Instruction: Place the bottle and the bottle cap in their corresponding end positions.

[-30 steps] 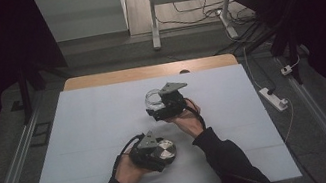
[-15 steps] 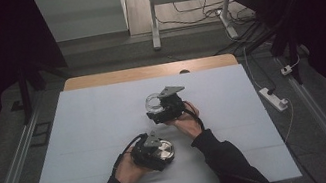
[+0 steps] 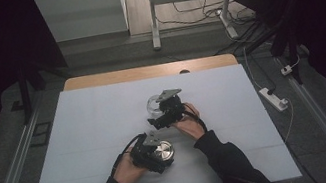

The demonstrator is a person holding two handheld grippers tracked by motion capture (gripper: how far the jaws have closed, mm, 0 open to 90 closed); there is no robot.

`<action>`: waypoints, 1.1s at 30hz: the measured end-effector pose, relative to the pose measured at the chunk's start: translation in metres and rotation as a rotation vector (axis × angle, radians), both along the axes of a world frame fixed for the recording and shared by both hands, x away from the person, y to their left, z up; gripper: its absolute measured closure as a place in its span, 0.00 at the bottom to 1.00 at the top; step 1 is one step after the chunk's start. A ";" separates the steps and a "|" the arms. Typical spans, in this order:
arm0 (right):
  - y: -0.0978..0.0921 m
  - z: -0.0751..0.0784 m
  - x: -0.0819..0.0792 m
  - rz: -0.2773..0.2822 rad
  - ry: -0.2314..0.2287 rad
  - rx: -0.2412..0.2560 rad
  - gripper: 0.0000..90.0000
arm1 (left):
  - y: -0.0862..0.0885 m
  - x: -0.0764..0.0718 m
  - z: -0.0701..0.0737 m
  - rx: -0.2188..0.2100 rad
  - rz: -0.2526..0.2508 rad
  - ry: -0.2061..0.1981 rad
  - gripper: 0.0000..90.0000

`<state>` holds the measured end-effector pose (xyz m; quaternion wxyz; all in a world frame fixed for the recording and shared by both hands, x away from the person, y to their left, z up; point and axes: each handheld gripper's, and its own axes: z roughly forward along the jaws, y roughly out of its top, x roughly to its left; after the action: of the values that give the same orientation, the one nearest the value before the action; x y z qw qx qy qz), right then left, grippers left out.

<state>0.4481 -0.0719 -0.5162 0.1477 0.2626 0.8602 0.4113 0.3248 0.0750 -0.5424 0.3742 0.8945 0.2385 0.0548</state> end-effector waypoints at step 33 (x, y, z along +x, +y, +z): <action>-0.036 0.022 -0.032 -0.012 0.059 0.067 0.00 | 0.068 -0.006 0.027 -0.237 0.076 0.080 0.00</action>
<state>0.4157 -0.1081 -0.4946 0.1161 0.2845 0.8484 0.4310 0.3187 0.1432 -0.5158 0.4650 0.8358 0.2918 0.0044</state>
